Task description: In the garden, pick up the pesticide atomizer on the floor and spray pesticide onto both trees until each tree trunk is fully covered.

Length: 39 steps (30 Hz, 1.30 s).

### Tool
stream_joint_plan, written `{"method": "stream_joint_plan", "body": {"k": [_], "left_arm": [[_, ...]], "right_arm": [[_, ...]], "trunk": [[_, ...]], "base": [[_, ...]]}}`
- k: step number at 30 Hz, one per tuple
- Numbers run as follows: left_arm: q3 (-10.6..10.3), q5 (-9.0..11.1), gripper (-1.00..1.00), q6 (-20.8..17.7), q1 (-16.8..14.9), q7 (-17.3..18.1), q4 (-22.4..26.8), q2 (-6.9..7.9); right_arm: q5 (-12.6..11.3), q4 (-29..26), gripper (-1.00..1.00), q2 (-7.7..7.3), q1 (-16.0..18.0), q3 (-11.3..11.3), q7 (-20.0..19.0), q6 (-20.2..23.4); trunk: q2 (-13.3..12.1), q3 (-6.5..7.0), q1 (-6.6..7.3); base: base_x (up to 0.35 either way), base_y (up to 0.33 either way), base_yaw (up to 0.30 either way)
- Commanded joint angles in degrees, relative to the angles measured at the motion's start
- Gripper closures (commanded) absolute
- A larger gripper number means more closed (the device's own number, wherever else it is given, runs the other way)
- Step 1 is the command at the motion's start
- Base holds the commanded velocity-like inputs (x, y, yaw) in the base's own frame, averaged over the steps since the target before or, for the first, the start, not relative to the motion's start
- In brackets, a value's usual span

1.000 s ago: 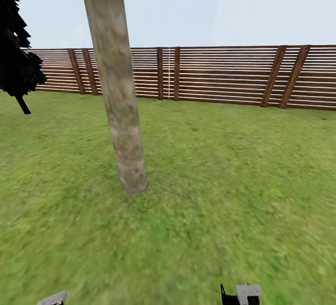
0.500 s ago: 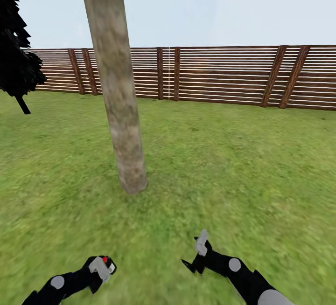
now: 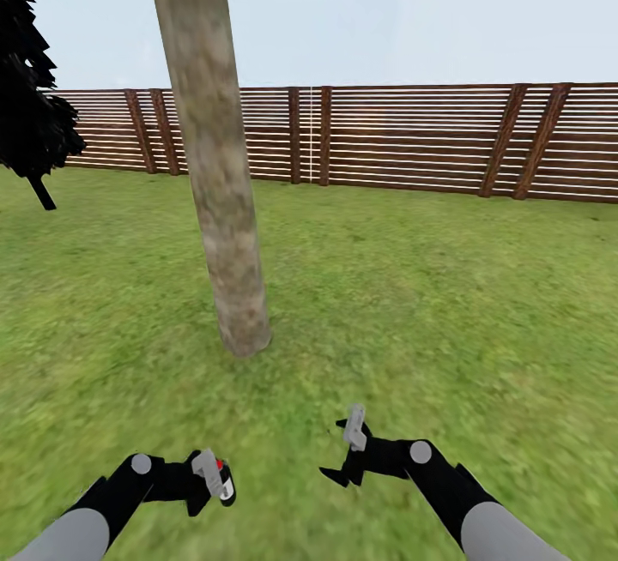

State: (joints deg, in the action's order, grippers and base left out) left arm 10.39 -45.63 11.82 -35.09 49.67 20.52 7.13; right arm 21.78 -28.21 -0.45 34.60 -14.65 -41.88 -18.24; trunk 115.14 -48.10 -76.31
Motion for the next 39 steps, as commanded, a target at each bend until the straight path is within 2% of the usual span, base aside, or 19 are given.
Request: {"method": "stream_joint_plan", "body": {"k": [1,2,5,8,11,14,18,25,28,30,36,39], "left_arm": [[-0.9,-0.8,1.00,-0.1,-0.3,0.2,0.0,-0.24],[-2.0,-0.9,1.00,-1.0,-0.7,0.2,0.0,-0.37],[-2.7,-1.0,1.00,-1.9,-1.4,0.3,0.0,-0.62],[-2.8,-2.5,1.00,-2.0,-2.0,0.4,0.0,-2.08],[-2.8,-3.8,1.00,-2.1,-2.6,0.5,0.0,-3.39],[-2.9,-4.1,1.00,-2.0,-2.9,0.6,0.0,-4.62],[-2.8,-5.5,1.00,-2.0,-4.7,4.0,0.0,-4.77],[-2.8,-5.7,1.00,-1.5,-4.9,4.9,0.5,-6.66],[-2.8,-5.7,1.00,-1.5,-4.9,9.6,3.0,-7.00],[-2.8,-5.6,1.00,-1.5,-4.9,11.3,4.4,-7.03],[-2.8,-5.7,1.00,-1.5,-4.9,11.9,5.2,-8.89],[-2.8,-5.7,1.00,-1.5,-4.9,11.9,5.3,-9.37]], "right_arm": [[0.5,-0.2,1.00,0.38,0.1,-0.1,-0.3,-0.3],[0.6,-0.2,1.00,0.84,0.1,-0.1,-1.0,-0.2],[0.7,-0.2,1.00,1.25,0.1,-0.1,-1.5,0.7],[0.9,-0.7,1.00,3.35,0.1,-0.2,-2.4,1.7],[0.9,-1.7,1.00,4.23,0.1,-0.2,-3.9,3.3],[0.9,-3.2,1.00,4.40,0.1,-0.2,-5.6,3.8],[0.9,-3.3,1.00,4.41,0.1,-0.2,-5.8,3.8],[0.9,-3.3,1.00,4.41,0.1,-0.2,-5.8,3.7],[0.9,-3.3,1.00,4.41,0.1,-0.3,-5.8,3.7],[0.9,-3.3,1.00,4.41,0.1,-0.2,-5.8,3.7],[0.9,-3.2,1.00,4.41,0.1,-0.3,-5.8,3.7],[0.9,-3.3,1.00,4.41,0.1,-0.3,-5.8,3.7]], "trunk": [[0.0,-0.05,0.01],[0.0,-0.05,0.01],[0.0,-0.05,0.01],[0.0,-0.05,0.01],[0.0,-0.05,0.01],[0.0,-0.05,0.01],[0.0,-0.05,0.01],[0.0,-0.05,0.01],[0.0,-0.05,0.01],[0.0,-0.05,0.01],[0.0,-0.05,0.01],[0.0,-0.05,0.01]], "base": [[0.000,0.000,0.000],[0.000,0.000,0.000],[0.000,0.000,0.000],[0.000,0.000,0.000],[0.000,0.000,0.000],[0.000,0.000,0.000],[0.000,0.000,0.000],[0.000,0.000,0.000],[0.000,0.000,0.000],[0.000,0.000,0.000],[0.000,0.000,0.000],[0.000,0.000,0.000]]}}
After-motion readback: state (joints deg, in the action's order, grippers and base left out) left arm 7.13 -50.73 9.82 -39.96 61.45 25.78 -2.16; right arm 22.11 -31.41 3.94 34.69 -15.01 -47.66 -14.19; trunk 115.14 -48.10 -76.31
